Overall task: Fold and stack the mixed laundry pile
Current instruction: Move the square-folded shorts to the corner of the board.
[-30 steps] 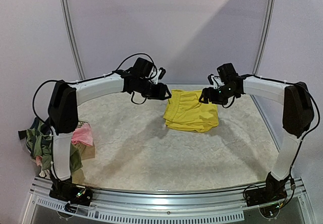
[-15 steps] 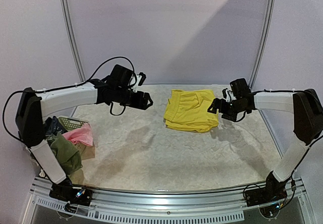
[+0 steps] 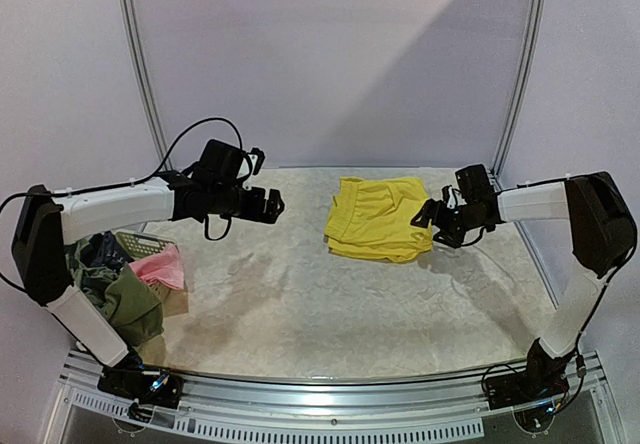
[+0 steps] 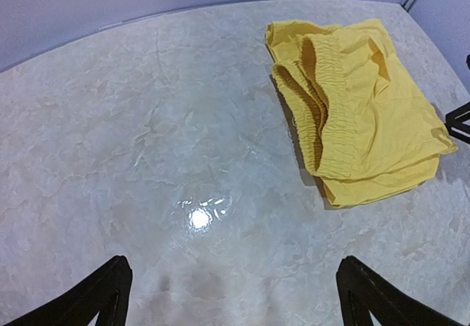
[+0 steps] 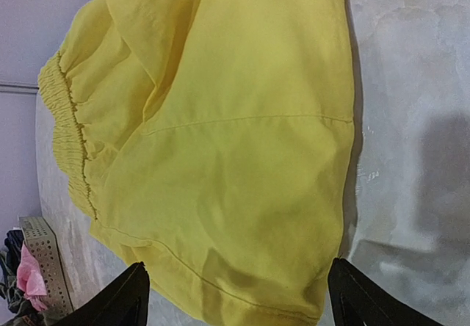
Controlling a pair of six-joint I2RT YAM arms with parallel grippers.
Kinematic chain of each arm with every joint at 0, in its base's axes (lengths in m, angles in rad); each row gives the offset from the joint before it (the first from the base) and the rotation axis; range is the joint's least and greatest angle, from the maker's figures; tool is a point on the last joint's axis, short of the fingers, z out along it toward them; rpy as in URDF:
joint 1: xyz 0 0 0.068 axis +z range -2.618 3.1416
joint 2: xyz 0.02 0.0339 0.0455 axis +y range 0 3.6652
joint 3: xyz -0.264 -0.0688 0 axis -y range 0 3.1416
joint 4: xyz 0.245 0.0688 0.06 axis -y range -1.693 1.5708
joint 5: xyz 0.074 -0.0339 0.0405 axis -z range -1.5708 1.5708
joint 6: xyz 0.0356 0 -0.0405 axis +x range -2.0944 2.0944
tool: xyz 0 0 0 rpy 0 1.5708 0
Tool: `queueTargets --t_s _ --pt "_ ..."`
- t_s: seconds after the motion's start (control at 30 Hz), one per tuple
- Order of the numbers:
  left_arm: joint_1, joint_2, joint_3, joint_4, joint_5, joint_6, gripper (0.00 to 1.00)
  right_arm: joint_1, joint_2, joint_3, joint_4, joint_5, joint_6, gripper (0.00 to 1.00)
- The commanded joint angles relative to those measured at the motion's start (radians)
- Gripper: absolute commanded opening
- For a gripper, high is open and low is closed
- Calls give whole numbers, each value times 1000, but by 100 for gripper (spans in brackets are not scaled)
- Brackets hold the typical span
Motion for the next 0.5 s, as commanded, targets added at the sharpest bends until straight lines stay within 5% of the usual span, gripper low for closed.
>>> queueTargets --t_s 0.0,0.17,0.47 --pt "10 -34 -15 38 -21 -9 99 -3 28 1 -2 30 32 85" --pt "12 -34 -17 41 -18 -7 98 -4 29 -44 25 33 47 80" --pt "12 -36 -18 41 -11 -5 95 -4 66 -80 86 -53 67 55"
